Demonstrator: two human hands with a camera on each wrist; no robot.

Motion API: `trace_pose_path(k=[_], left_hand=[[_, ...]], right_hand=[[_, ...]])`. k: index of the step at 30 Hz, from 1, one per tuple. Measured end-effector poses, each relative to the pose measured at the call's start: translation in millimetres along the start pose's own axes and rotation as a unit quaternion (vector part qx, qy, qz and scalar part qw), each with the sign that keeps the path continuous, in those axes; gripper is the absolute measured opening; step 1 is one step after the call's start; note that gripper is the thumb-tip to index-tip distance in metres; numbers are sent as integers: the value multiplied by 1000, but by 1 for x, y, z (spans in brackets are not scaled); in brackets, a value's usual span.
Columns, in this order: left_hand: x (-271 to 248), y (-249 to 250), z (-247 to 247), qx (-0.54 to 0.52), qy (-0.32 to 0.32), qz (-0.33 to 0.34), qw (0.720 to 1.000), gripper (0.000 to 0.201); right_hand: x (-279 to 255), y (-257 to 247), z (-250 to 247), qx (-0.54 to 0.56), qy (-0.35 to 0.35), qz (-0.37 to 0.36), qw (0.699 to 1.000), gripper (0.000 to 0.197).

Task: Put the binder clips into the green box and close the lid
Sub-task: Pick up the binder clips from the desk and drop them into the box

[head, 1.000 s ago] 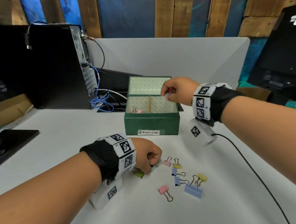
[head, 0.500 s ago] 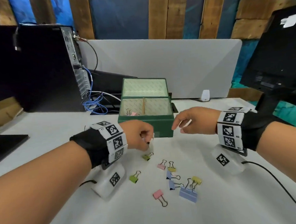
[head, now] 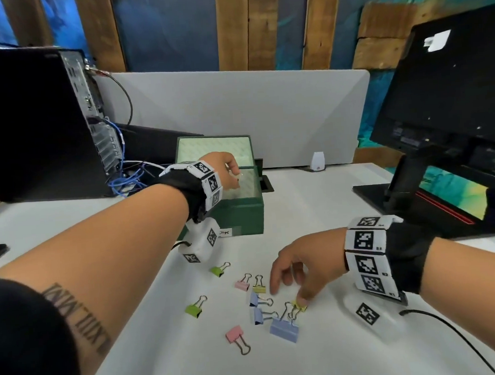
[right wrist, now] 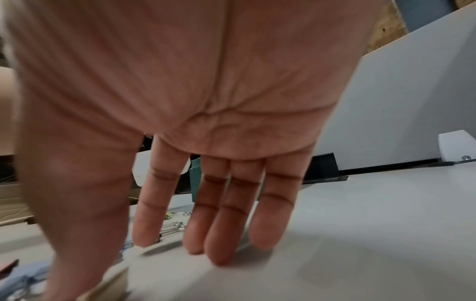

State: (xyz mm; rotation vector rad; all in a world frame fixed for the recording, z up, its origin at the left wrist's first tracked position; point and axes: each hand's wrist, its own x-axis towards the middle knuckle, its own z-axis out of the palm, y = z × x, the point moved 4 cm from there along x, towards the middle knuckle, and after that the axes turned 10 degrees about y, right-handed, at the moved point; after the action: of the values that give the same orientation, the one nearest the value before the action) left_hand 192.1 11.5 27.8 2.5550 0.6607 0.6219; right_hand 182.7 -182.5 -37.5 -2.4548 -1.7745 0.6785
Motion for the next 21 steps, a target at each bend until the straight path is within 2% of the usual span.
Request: trace_pose_path(k=[2,5,6,8,10,12,16,19,21], left_hand=[[-5,-6,-2,-24,7,-7,1000,20],[-25,-7,-14,-43,2,19,999,25],[-35,-7,-17,-34,-24,30,999,24],[-59,-9,-17,22,-130,49,990,24],[-84,-16,-11,102,-242,58,963,27],[-105,-26,-6,155,-299,61,940,35],[-131,-39,2,241,-328,92,909,73],[-137,-48,7,267,-328,115,899,94],[-138,-52,8,267,-331,116,897,97]], right_hand=[[1,-1,1,-5,3,-4,1000,37],[4,-3,2,0,8,-10,1000,34],[5,-3,3,4,10,-10,1000,33],[10,-2,3,7,19,-5,1000,32],[14,-1,2,6,35,3,999,32],[18,-1,2,4,56,9,998,31],[21,-3,2,-4,89,13,996,31],[19,-8,4,-25,50,-6,998,48],[17,-11,5,-45,25,-15,999,59]])
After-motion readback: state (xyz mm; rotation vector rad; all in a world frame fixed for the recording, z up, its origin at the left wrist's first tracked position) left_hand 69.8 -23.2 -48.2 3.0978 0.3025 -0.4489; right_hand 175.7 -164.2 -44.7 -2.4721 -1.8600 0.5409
